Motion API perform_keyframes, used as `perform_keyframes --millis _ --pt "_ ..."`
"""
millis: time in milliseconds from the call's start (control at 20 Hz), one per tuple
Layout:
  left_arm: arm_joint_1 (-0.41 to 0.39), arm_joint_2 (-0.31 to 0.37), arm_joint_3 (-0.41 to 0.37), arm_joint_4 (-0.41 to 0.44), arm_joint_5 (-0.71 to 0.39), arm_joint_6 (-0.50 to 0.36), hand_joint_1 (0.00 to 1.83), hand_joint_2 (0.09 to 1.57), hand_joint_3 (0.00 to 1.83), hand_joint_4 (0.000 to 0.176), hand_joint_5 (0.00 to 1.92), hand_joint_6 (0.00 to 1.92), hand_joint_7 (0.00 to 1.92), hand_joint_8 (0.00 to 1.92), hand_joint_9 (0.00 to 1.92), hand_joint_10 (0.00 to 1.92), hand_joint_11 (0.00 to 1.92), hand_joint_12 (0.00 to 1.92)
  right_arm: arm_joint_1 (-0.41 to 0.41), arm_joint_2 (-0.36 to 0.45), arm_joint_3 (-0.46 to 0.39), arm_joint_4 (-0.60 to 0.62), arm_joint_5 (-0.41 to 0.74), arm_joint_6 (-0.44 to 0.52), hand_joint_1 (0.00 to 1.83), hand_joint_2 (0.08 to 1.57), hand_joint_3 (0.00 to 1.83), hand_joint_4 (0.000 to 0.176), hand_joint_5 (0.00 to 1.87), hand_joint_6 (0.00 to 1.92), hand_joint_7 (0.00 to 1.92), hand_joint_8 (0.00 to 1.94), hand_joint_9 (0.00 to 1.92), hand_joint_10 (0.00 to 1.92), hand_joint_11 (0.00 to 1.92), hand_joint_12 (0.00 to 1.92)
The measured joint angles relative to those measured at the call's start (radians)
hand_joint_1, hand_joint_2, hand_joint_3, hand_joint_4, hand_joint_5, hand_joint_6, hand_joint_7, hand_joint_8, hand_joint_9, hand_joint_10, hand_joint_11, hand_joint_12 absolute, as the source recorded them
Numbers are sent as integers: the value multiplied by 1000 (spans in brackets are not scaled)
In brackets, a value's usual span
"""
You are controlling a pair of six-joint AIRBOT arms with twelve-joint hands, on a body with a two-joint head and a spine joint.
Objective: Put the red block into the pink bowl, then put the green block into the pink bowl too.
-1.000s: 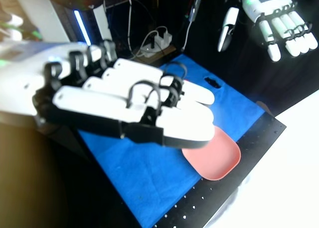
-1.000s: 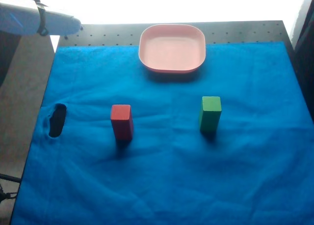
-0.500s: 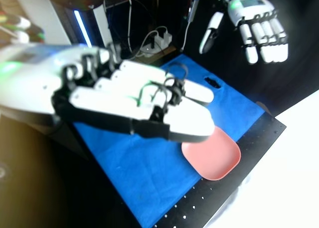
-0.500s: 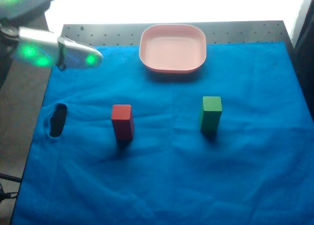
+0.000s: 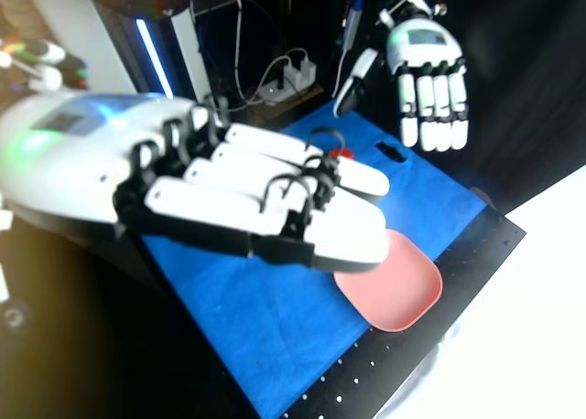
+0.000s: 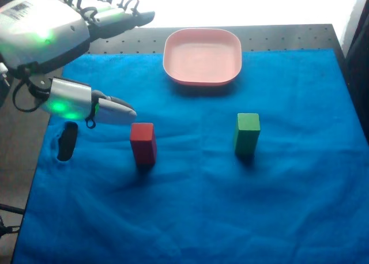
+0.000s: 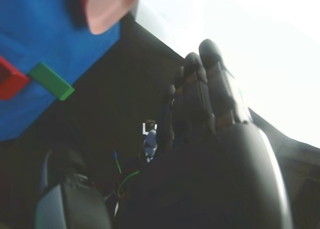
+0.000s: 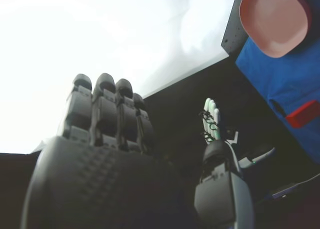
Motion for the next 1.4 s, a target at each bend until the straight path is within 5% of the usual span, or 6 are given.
perform_keyframes --millis 50,250,350,800,1100,1400 --pt "9 0 -1 -1 -5 -4 377 844 0 0 148 1 268 5 347 13 172 245 0 0 0 2 1 0 0 1074 1 0 111 1 219 2 168 0 0 293" --pt "26 -1 -1 -25 -19 -23 397 827 0 24 158 4 276 5 348 7 153 226 -6 -2 1 6 0 0 0 1084 1 0 119 1 239 2 193 5 0 336" --pt "31 -13 -1 -50 -30 -23 374 839 0 3 167 7 257 0 344 4 176 231 -6 -3 4 7 1 0 0 1080 0 0 124 1 245 2 192 1 0 398" --pt "105 -74 3 -98 -71 -31 324 860 3 0 191 5 300 8 369 5 207 251 -11 -27 24 19 0 0 0 1040 0 0 123 1 262 1 212 4 0 425" --pt "113 -88 2 -90 -70 -34 579 915 0 0 549 6 671 8 688 9 588 163 -18 -28 27 26 1 0 0 1031 0 0 129 1 270 4 170 0 0 344" --pt "116 -103 14 -69 -46 -63 748 869 0 0 703 10 862 13 863 19 632 178 -18 -29 29 26 0 0 0 1032 0 0 142 1 286 3 197 5 0 352"
